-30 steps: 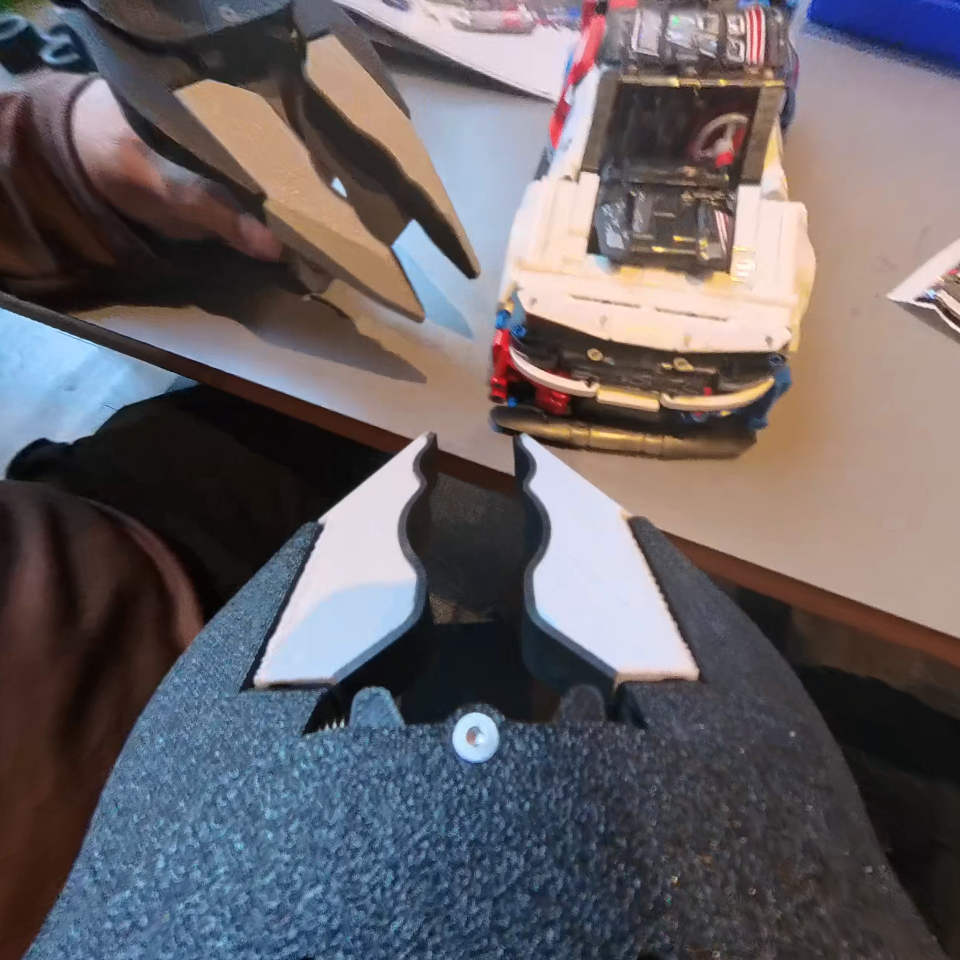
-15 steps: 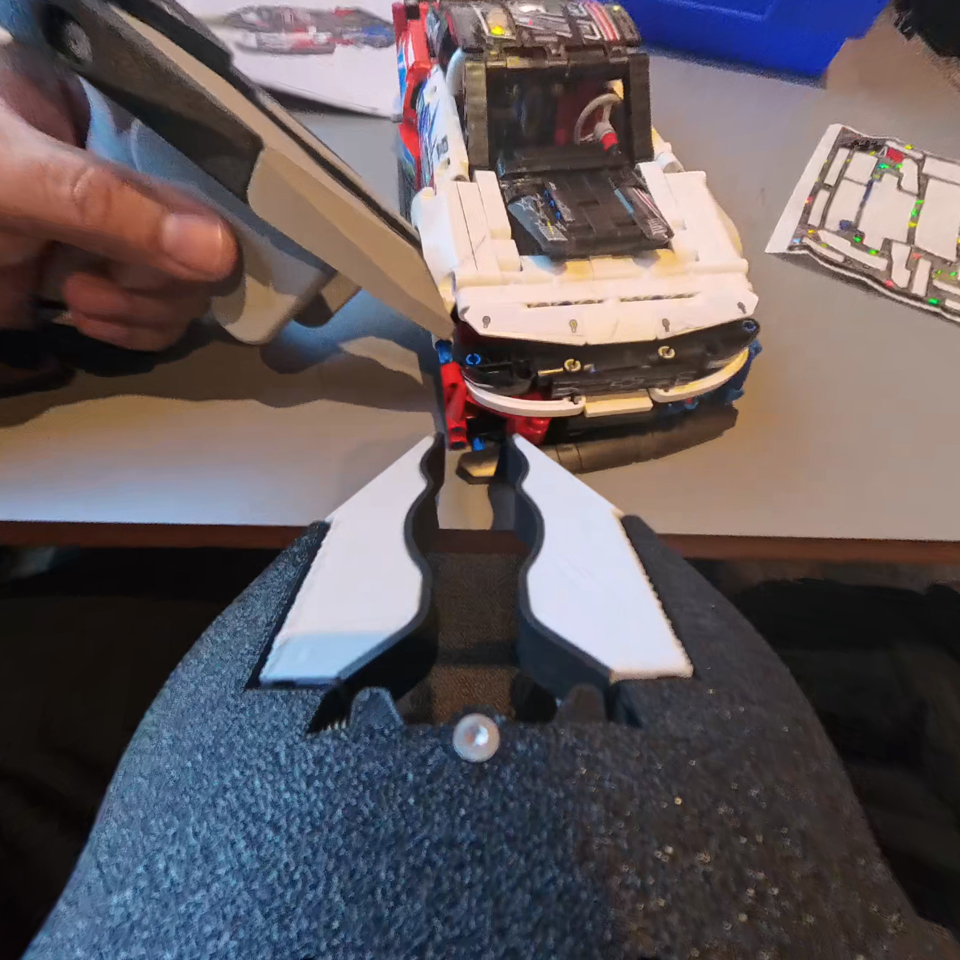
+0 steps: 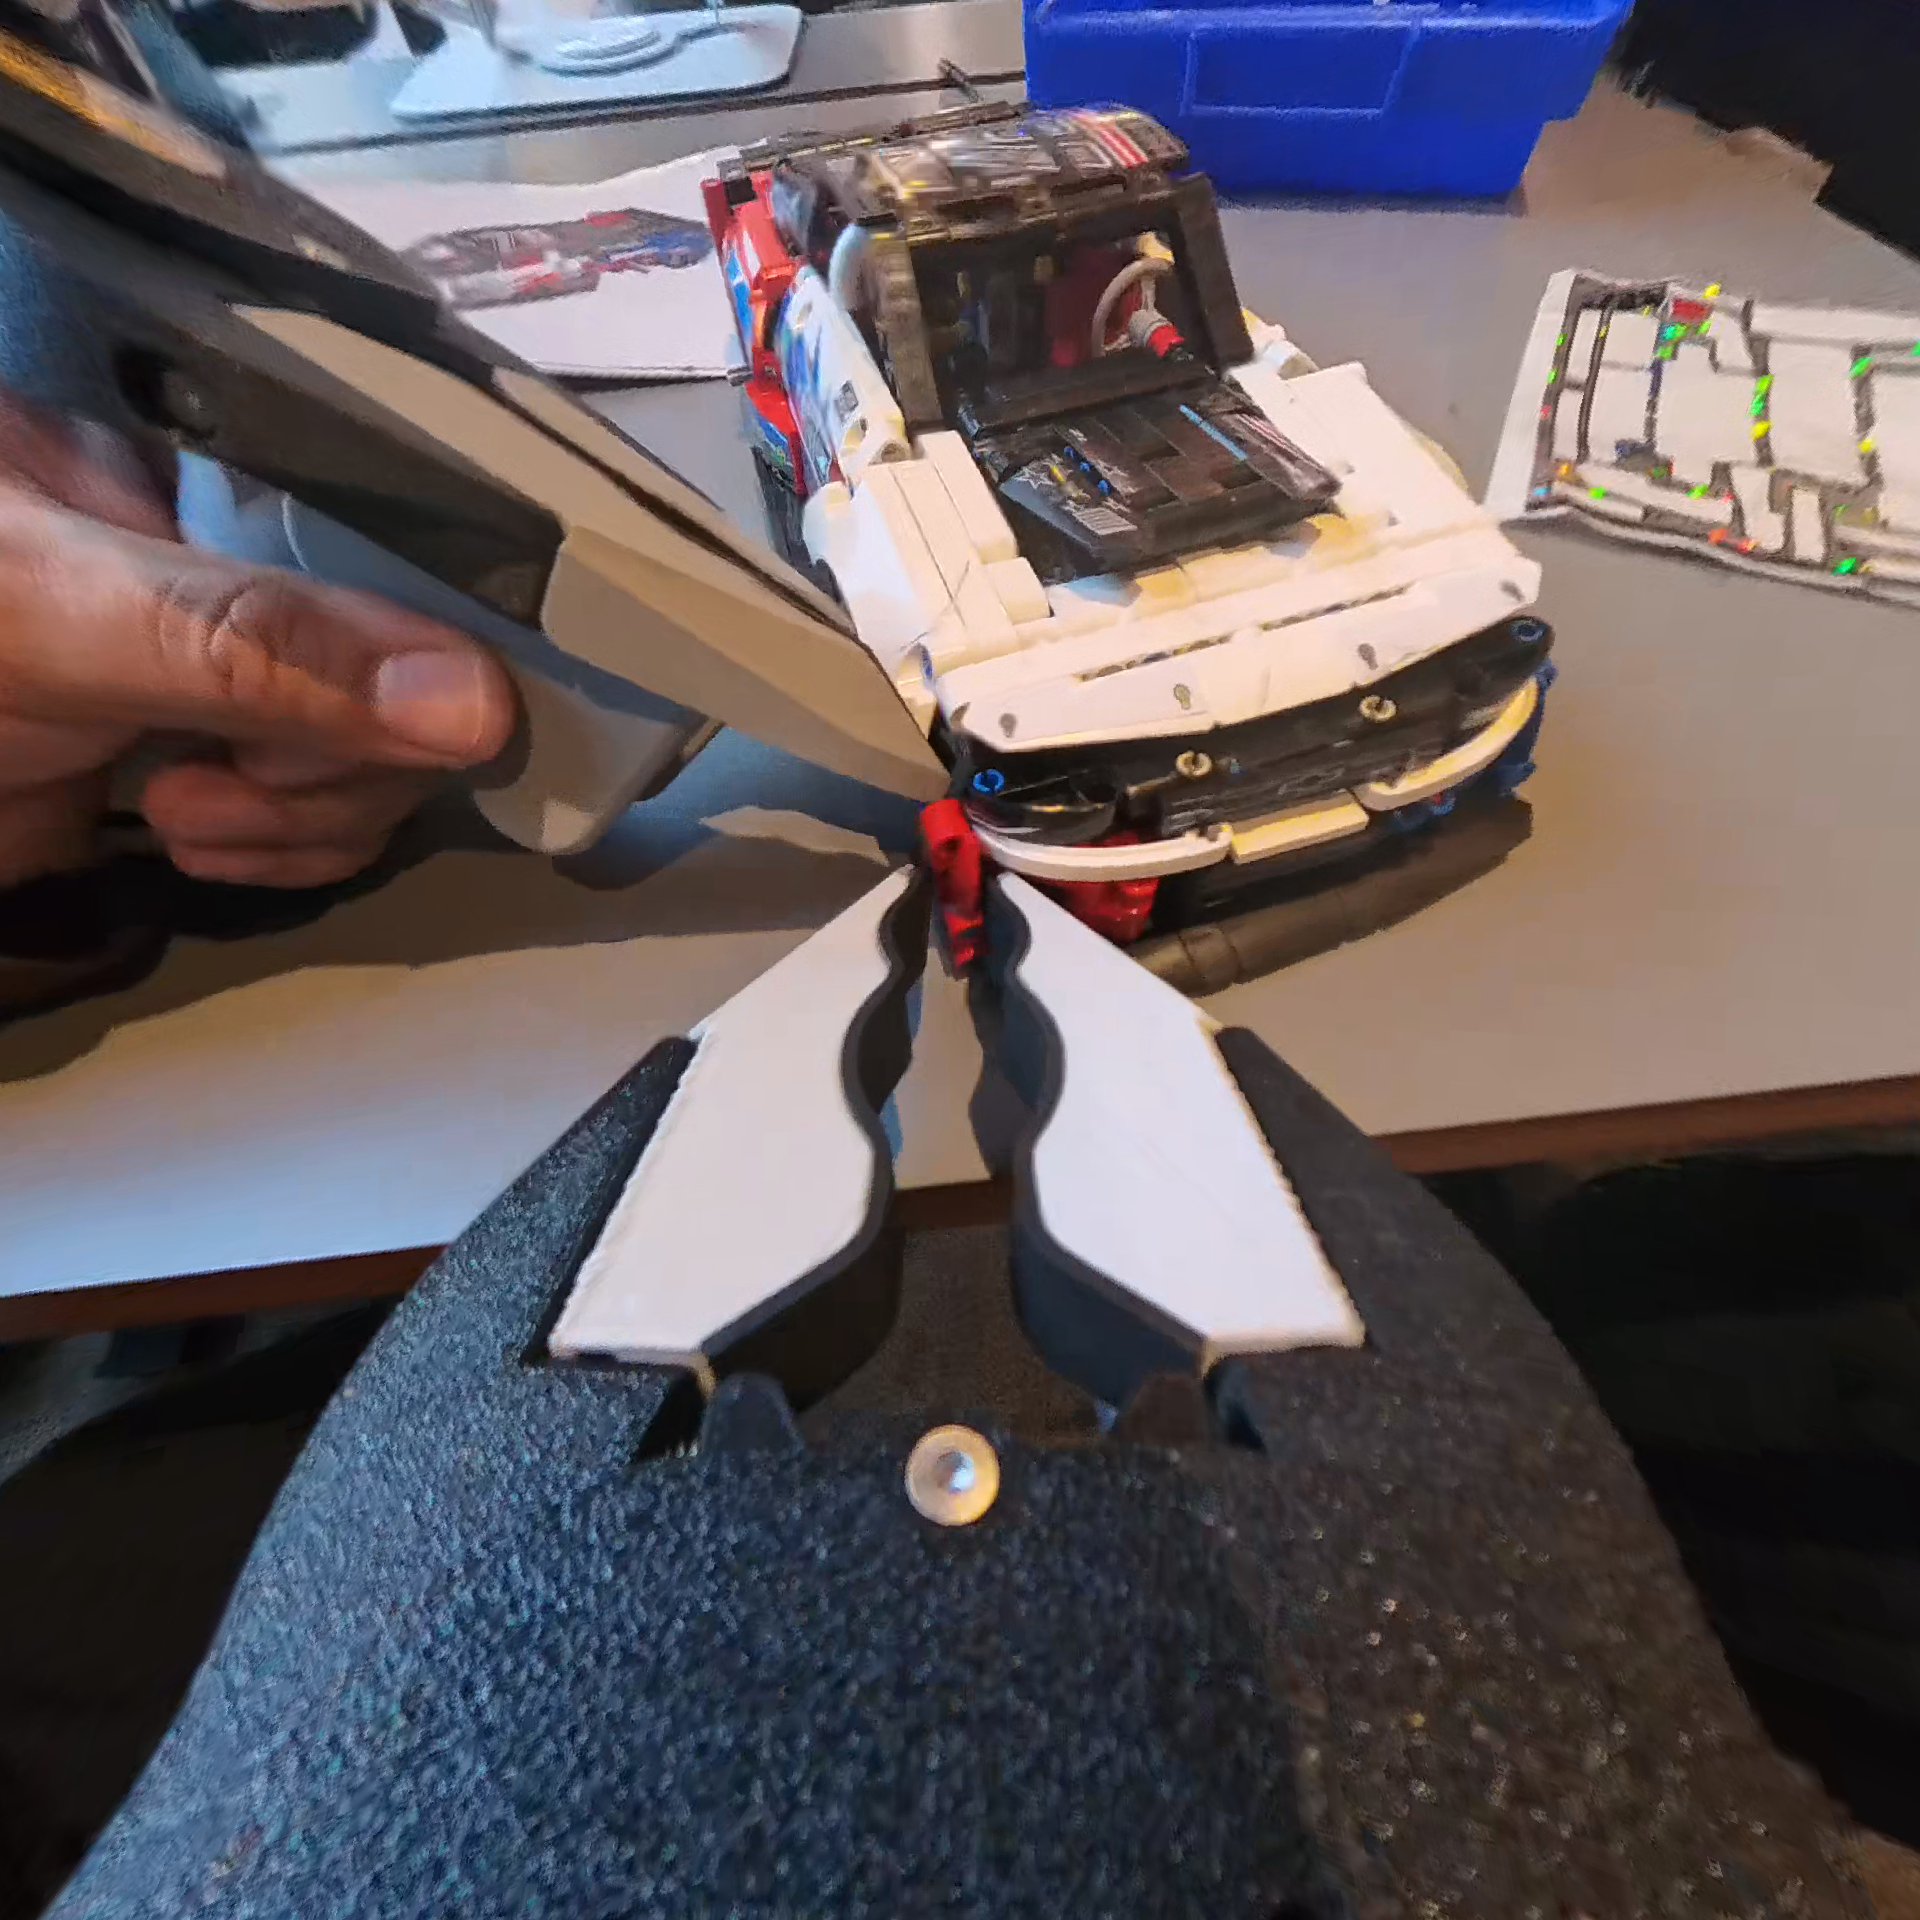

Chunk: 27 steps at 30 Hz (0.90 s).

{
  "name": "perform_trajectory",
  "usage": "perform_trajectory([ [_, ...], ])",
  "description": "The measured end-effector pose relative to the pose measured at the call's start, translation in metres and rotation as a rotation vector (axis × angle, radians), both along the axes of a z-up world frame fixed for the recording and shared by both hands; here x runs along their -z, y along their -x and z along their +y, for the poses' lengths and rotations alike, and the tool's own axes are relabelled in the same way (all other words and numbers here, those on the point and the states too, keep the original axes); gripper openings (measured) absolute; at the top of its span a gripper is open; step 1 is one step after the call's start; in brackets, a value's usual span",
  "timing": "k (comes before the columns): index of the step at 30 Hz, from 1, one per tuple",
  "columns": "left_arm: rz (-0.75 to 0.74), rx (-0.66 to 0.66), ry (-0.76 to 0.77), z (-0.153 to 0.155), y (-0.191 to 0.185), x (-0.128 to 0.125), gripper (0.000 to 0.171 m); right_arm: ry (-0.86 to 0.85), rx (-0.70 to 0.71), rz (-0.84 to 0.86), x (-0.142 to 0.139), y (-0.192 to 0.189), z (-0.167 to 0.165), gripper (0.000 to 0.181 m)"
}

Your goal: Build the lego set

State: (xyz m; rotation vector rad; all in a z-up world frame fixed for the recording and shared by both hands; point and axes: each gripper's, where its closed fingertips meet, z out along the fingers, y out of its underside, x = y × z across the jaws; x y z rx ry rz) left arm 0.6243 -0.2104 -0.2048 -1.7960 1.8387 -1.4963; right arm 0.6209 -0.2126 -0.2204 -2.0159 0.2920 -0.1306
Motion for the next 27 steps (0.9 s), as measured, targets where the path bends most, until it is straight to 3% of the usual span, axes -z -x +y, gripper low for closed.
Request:
perform_trajectory([
  [4, 0.004, -0.047, 0.031, -0.002, -0.003, -0.001, 0.013, 0.084, -0.030, -0.140, 0.000, -0.003, -0.003, 0.009],
  [8, 0.013, -0.028, 0.095, -0.006, 0.002, -0.004, 0.012, 0.052, -0.098, -0.086, 0.000, -0.001, -0.009, 0.007],
  [13, -0.042, -0.047, 0.041, -0.002, 0.008, -0.008, 0.020, -0.028, -0.123, -0.078, -0.014, 0.000, -0.014, 0.003],
  [22, -0.061, -0.062, -0.065, 0.003, 0.006, -0.007, 0.007, -0.040, -0.176, -0.080, -0.016, 0.003, -0.011, 0.007],
  [27, -0.075, -0.041, -0.126, 0.001, 0.003, -0.006, 0.010, -0.044, -0.159, -0.097, -0.016, -0.003, -0.011, 0.004],
])
